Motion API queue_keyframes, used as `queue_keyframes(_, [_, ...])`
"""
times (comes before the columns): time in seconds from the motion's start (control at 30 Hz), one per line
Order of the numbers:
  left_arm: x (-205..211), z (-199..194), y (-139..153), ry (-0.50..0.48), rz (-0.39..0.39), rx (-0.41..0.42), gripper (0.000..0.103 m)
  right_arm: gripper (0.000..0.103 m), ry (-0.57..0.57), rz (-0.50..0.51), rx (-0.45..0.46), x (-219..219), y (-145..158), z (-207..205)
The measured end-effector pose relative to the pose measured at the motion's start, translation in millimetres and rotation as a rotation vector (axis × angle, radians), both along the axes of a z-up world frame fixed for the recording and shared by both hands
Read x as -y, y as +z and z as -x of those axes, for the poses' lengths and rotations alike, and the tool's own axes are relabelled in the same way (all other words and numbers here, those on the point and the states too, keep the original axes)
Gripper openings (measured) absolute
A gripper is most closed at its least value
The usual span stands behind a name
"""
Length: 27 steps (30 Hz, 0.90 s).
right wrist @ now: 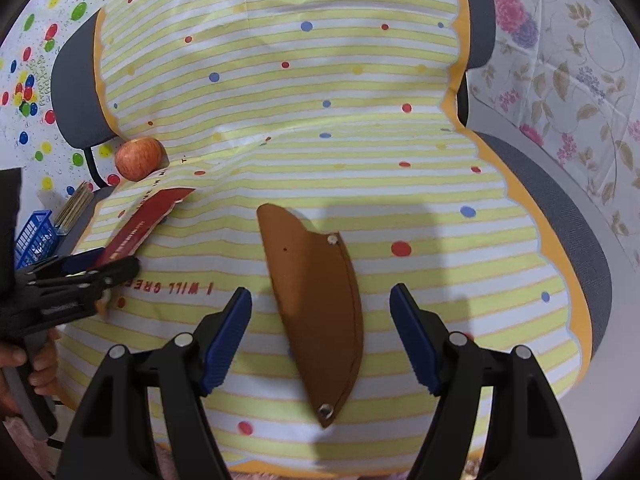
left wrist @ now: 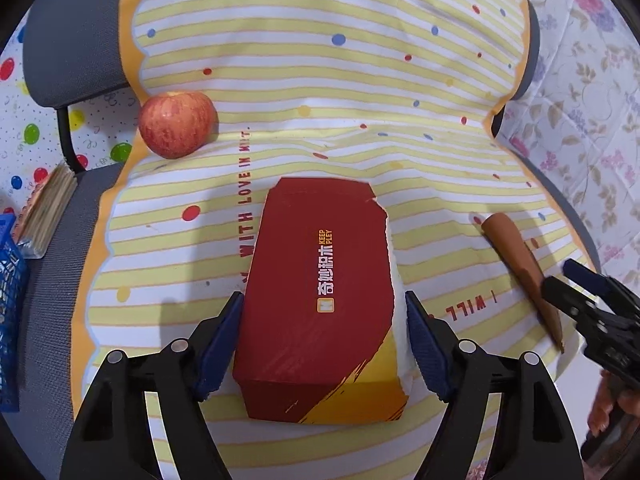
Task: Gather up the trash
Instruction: 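Lift the red box and wooden spatula off the chair cover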
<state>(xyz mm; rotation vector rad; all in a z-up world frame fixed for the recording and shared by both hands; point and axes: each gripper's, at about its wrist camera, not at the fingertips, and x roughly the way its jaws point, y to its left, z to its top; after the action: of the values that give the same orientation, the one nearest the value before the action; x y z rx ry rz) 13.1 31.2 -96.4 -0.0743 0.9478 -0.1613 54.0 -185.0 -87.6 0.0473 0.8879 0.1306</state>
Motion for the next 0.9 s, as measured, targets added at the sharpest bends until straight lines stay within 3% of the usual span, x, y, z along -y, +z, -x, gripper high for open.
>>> queue_keyframes(0.27, [-1.8,22.5,17.9,-0.027,0.0,0.063,0.076,0.07,0.04,-0.025,-0.03,-0.6,-17.3,-26.8])
queue_keyframes(0.4, [1.1,24.5,16.8,-0.035,0.005,0.058,0.076,0.054,0.048,-0.004,-0.035,-4.2,-22.0,-32.1])
queue_keyframes(0.47, [2.8,26.0,16.0,-0.037,0.007,0.056,0.076,0.054,0.059,0.01,-0.034,-6.9,-20.7,-29.4])
queue_keyframes(0.67, [11.1,42.1,21.9,-0.063,0.014,0.082,0.076,0.053,0.044,-0.009,0.009,-2.8,-2.5,-0.8])
queue_keyframes(0.9, [36.3,86.5,40.6,-0.157,0.049,0.155,0.076,0.053,-0.005,-0.047,0.06,7.6,30.1,63.8])
